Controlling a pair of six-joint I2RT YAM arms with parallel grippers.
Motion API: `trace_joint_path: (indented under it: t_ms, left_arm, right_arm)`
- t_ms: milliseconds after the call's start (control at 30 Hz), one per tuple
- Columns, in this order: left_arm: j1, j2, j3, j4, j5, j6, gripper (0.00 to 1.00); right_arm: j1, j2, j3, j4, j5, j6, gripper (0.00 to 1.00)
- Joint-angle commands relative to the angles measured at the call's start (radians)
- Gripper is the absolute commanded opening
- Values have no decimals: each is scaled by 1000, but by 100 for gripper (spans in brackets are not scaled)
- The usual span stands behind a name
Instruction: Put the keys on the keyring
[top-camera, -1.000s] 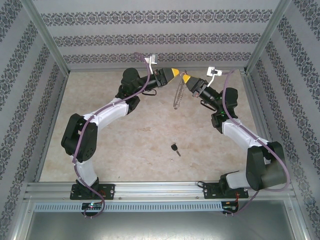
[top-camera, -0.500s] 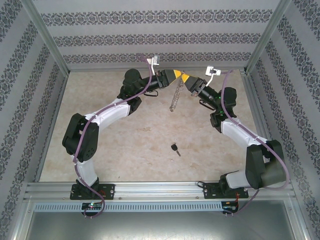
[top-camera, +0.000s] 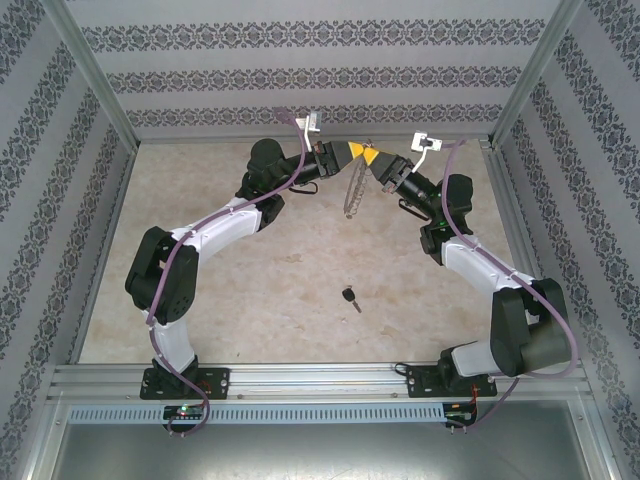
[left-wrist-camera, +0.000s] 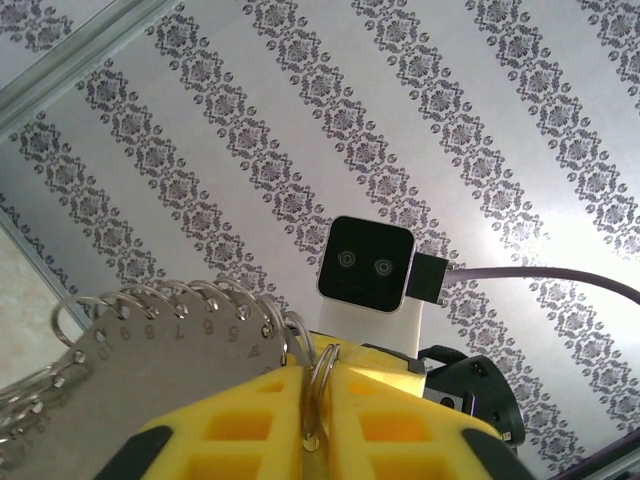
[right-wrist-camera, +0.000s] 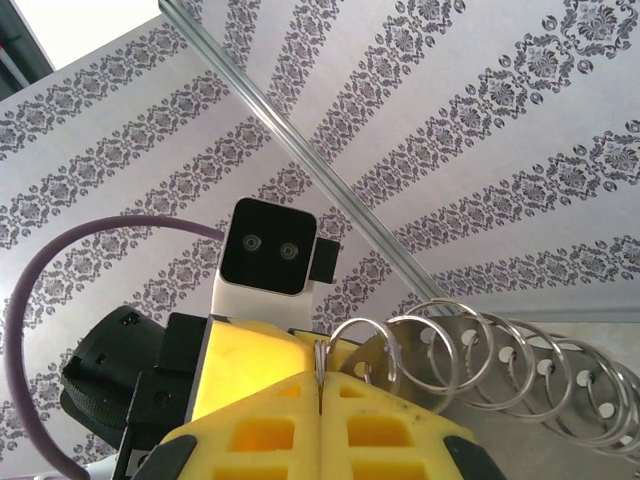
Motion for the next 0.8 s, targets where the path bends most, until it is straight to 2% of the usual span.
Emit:
trace_joint_path:
  t_ms: [0,67,133,167,200,267,300,467,767]
  left_arm:
    - [-14,15,26,68,9,12,7]
    - [-13,16,28,69,10,12,1]
    - [-14,18,30,66,12,17,0]
    - [-14,16,30,56,12,24,0]
    - [-11,15,31,40,14,38,0]
    - [-11,9,36,-5,22,72,0]
    - [-9,4,40,-34,29,97,0]
    - [-2,-15,78,-207,93,256,0]
    - [1,-56,212,-653,239,640,0]
  right_arm:
    - [14,-6,24,62,-2,4,0]
    - [15,-7,24,58,-7,5,0]
    - [10,-8,24,54,-12,10,3]
    - [4,-12,23,48,-16,14,17]
    - [-6,-18,21,43,-23,19,27]
    - [-32,-38,12,32,-36,28,39]
    - [-49,-53,4,23,-45,33,41]
    - [-108,-125,-26,-27,-80,39,42]
    - [-118,-131,-6,-74,-237,33,41]
